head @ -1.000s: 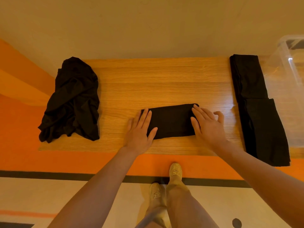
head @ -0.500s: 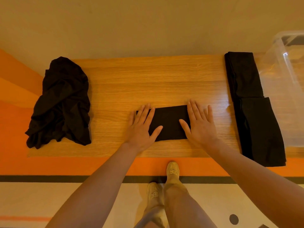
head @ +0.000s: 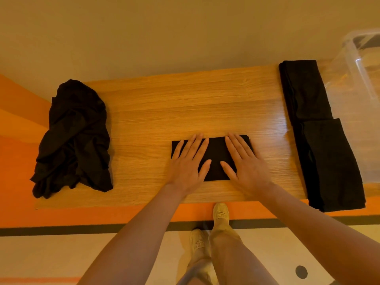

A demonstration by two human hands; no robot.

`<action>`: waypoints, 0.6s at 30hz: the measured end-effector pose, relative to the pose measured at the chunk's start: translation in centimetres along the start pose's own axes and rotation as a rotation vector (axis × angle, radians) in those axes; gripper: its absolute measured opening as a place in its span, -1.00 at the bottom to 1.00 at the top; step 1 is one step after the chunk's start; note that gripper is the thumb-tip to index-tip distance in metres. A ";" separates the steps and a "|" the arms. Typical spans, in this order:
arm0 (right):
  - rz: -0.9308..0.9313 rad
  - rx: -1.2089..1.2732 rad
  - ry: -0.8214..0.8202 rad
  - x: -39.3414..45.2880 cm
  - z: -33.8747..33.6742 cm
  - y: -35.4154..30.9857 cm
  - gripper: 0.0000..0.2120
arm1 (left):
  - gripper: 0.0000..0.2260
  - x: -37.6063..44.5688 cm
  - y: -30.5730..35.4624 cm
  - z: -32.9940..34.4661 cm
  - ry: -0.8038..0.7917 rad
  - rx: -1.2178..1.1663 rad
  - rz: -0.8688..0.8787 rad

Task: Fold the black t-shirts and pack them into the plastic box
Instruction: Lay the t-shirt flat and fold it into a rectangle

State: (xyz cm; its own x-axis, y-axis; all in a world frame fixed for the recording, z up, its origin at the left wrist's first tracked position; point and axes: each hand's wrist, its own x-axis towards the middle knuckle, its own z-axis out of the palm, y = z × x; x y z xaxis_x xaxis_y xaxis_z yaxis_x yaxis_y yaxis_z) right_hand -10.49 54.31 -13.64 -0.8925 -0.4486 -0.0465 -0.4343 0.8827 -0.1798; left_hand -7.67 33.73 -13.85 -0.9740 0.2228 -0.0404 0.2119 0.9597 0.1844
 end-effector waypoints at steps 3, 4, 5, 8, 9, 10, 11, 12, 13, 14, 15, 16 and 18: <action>0.049 0.018 0.012 0.0 0.1 -0.4 -0.35 | -0.48 0.8 -0.1 -0.2 -0.030 0.001 0.026; 0.074 0.026 0.014 0.0 0.1 -0.4 -0.35 | -0.48 1.1 -0.2 -0.2 -0.039 0.002 0.038; 0.099 0.032 0.016 0.0 0.1 -0.4 -0.35 | -0.48 1.6 -0.2 -0.4 -0.048 0.003 0.053; 0.146 0.043 0.009 0.4 -0.1 0.3 -0.35 | -0.48 3.4 -0.1 -0.6 -0.083 0.022 0.094; 0.153 0.047 0.005 0.6 -0.2 0.6 -0.35 | -0.48 3.9 0.0 -0.6 -0.085 0.026 0.096; 0.158 0.051 0.002 0.8 -0.2 0.9 -0.35 | -0.48 4.2 0.2 -0.5 -0.080 0.027 0.095; 0.159 0.054 0.000 0.9 -0.3 1.2 -0.35 | -0.48 4.4 0.3 -0.5 -0.072 0.026 0.092; 0.156 0.054 -0.001 1.0 -0.3 1.4 -0.35 | -0.49 4.4 0.5 -0.4 -0.063 0.024 0.093; 0.149 0.049 -0.001 1.0 -0.3 1.4 -0.35 | -0.49 4.4 0.5 -0.4 -0.053 0.021 0.097; 0.141 0.043 -0.002 1.1 -0.3 1.5 -0.34 | -0.49 4.4 0.5 -0.4 -0.044 0.016 0.105; 0.136 0.041 -0.006 1.1 -0.3 1.5 -0.34 | -0.49 4.4 0.4 -0.3 -0.040 0.011 0.114; 0.134 0.044 -0.009 1.1 -0.3 1.5 -0.34 | -0.49 4.4 0.3 -0.4 -0.045 0.006 0.120; 0.136 0.059 -0.002 1.0 -0.4 1.4 -0.34 | -0.49 4.5 0.2 -0.4 -0.059 -0.007 0.123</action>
State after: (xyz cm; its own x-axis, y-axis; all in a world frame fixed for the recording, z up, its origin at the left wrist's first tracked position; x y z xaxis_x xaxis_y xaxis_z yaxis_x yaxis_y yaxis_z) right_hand -12.05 55.20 -13.56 -0.9423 -0.3261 -0.0758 -0.3018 0.9254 -0.2294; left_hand -11.99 34.87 -13.60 -0.9343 0.3484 -0.0751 0.3284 0.9235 0.1982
